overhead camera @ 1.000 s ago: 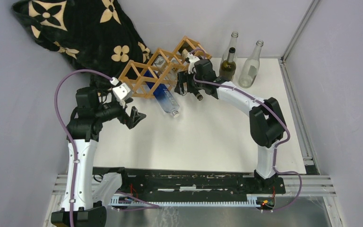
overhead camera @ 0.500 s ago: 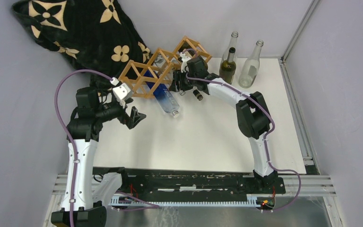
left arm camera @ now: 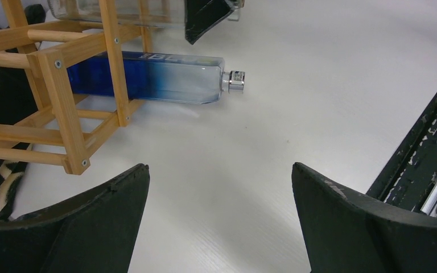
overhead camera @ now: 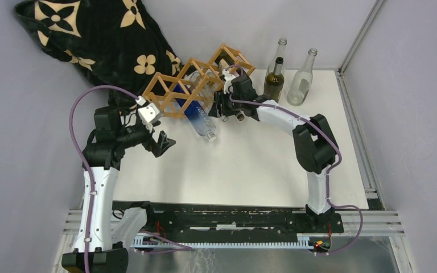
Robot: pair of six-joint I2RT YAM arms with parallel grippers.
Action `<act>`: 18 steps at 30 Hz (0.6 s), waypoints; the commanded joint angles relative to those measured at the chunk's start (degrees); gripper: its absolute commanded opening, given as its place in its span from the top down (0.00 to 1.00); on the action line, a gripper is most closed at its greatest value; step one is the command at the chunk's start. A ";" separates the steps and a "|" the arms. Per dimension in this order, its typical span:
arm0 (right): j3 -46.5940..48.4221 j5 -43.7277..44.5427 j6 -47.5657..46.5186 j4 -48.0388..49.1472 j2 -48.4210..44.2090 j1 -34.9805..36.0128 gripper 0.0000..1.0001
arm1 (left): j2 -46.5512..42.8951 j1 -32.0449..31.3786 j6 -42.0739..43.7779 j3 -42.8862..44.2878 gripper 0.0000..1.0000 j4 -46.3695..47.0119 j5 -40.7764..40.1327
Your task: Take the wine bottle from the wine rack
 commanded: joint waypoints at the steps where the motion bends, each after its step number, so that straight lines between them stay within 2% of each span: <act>1: -8.64 -2.55 1.01 7.54 -11.45 0.00 1.00 | -0.53 0.11 7.88 -0.83 0.00 -1.45 -1.35; 9: -26.51 -6.68 5.92 16.55 -25.19 -0.01 1.00 | -1.32 0.12 16.72 -3.17 0.00 -4.64 -1.95; 18: -35.30 -11.55 9.80 20.15 -34.79 -0.02 1.00 | -2.23 0.18 29.63 -4.10 0.00 -9.77 -2.44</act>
